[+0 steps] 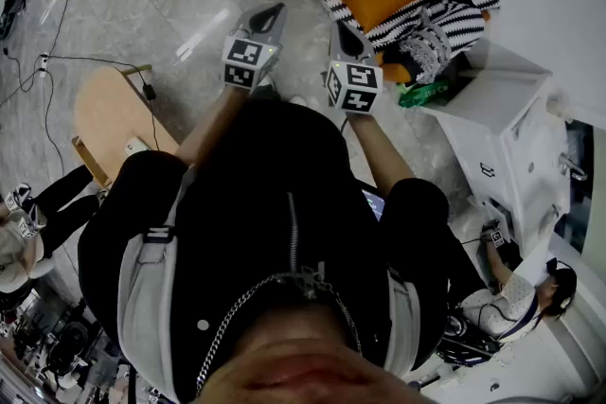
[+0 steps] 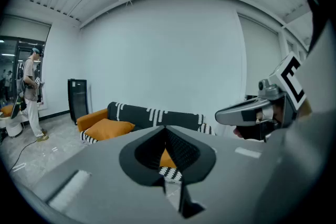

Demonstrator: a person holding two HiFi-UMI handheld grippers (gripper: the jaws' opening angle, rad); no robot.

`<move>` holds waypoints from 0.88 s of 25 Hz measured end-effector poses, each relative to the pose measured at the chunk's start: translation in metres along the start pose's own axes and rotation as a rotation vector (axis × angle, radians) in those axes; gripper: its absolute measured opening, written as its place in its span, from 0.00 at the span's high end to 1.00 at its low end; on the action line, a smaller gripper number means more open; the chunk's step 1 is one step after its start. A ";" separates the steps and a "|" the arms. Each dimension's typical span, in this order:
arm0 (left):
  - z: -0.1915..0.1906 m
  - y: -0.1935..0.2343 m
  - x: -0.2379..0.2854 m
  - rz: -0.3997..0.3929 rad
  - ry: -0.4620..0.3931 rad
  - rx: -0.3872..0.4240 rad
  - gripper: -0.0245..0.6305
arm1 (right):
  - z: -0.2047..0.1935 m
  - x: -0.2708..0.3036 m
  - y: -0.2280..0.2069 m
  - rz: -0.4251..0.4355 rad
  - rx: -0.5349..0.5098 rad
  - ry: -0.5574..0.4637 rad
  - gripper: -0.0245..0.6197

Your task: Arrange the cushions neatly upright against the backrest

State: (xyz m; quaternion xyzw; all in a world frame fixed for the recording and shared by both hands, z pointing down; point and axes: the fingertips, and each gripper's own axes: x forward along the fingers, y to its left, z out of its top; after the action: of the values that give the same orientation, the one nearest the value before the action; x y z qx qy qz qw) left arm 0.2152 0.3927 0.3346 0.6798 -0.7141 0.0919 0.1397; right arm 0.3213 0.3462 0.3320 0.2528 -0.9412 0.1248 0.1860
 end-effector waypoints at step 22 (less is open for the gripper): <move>0.000 0.001 0.015 -0.014 0.010 0.029 0.95 | -0.017 -0.003 -0.028 -0.012 0.141 -0.018 0.96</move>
State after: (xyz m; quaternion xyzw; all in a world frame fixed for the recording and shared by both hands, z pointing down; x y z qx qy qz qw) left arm 0.2135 0.3790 0.3399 0.6862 -0.7072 0.1047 0.1342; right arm 0.3431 0.3293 0.3503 0.2718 -0.9302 0.1877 0.1600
